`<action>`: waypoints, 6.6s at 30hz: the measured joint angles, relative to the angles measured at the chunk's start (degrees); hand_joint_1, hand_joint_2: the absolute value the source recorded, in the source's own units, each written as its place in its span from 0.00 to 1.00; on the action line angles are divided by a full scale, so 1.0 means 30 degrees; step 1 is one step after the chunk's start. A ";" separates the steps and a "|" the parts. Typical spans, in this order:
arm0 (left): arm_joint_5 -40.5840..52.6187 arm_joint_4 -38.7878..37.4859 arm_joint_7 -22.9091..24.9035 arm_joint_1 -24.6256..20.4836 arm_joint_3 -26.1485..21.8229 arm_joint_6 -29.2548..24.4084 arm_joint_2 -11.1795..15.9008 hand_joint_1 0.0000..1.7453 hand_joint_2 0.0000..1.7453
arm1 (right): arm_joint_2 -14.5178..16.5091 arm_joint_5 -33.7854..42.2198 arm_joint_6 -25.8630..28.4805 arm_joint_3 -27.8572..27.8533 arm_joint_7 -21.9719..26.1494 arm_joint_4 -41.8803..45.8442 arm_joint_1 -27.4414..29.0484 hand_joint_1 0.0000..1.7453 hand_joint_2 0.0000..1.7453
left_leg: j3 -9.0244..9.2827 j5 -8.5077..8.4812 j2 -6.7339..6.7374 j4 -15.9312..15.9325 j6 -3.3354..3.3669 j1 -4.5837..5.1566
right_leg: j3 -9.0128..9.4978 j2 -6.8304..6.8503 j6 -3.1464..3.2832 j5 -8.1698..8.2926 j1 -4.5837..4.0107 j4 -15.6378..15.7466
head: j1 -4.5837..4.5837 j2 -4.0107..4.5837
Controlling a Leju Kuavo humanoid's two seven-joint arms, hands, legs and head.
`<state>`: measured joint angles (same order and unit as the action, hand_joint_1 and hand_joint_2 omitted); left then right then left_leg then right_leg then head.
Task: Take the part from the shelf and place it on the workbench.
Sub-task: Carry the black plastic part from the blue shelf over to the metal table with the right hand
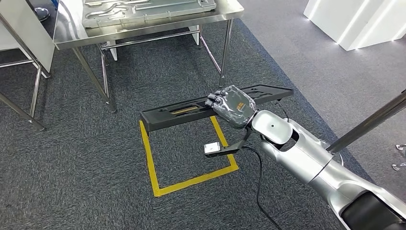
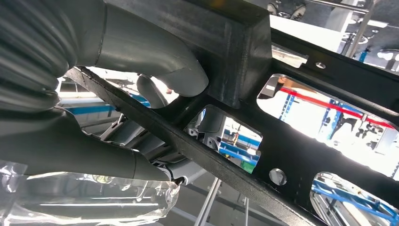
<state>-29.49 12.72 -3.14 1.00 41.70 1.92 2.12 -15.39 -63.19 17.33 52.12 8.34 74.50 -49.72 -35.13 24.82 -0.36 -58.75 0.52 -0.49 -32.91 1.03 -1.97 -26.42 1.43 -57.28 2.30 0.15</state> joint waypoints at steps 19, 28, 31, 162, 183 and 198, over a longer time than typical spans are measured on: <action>-0.0572 0.0015 0.0004 0.0190 0.0020 0.0051 0.0049 0.00 1.00 | 0.0065 -0.0457 -0.0188 0.0267 -0.0630 0.0284 0.0143 1.00 1.00 | 0.0014 -0.0004 0.0000 0.0020 -0.0009 -0.0013 | -0.0009 -0.0006 0.0019 -0.0016 -0.0033 -0.0024 | 0.0000 0.0000; -0.0698 0.0015 -0.0045 0.0219 0.0113 0.0067 0.0091 0.00 1.00 | 0.0220 -0.0545 -0.0164 0.0322 -0.0612 0.0313 0.0222 1.00 1.00 | -0.0011 0.0037 -0.0005 -0.0006 0.0084 0.0030 | 0.0016 0.0008 -0.0049 0.0015 0.0020 0.0046 | 0.0002 0.0000; -0.0778 0.0020 -0.0055 0.0246 0.0140 0.0067 0.0149 0.00 1.00 | 0.0302 -0.0548 -0.0242 0.0322 -0.0661 0.0452 0.0207 1.00 1.00 | 0.0350 -0.0097 0.0003 0.0554 0.0528 -0.0017 | 0.0150 0.0002 -0.0249 -0.0003 0.0111 0.0167 | 0.0002 0.0000; -0.2725 0.0596 -0.0521 0.0293 0.2240 0.0051 0.0729 0.00 1.00 | 0.1652 -0.1393 -0.2439 0.1286 -0.1805 0.1229 -0.1023 1.00 1.00 | 0.0405 0.0283 0.0016 0.0245 0.0516 -0.0019 | -0.2861 -0.0356 0.0159 -0.2649 -0.0219 -0.5692 | -0.0005 0.0000; -0.2974 0.0601 -0.0405 0.0550 0.2382 -0.0302 0.0678 0.00 1.00 | 0.1410 -0.1446 -0.2483 0.1422 -0.1834 0.1322 -0.1015 1.00 1.00 | -0.0268 -0.0216 0.0035 -0.0142 -0.0340 0.0044 | 0.0600 -0.0468 0.0547 -0.0776 -0.0269 -0.0130 | -0.0002 0.0000; -0.3399 0.2233 0.0382 0.1019 0.2723 -0.1271 0.0792 0.00 1.00 | 0.0251 -0.0843 -0.1974 0.0969 -0.1211 0.1124 -0.1445 1.00 1.00 | 0.1527 0.1343 -0.0046 0.0266 0.0218 0.0173 | -0.1551 -0.0345 0.0575 0.1068 -0.0432 -0.0605 | -0.0004 0.0000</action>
<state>-39.68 19.42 -1.99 4.06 49.87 -1.90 4.50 -14.64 -65.72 11.41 55.03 4.71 77.88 -54.06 -30.55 28.85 -0.50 -57.96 1.18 0.03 -37.56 0.00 -0.24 -23.22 0.13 -59.10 2.28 0.15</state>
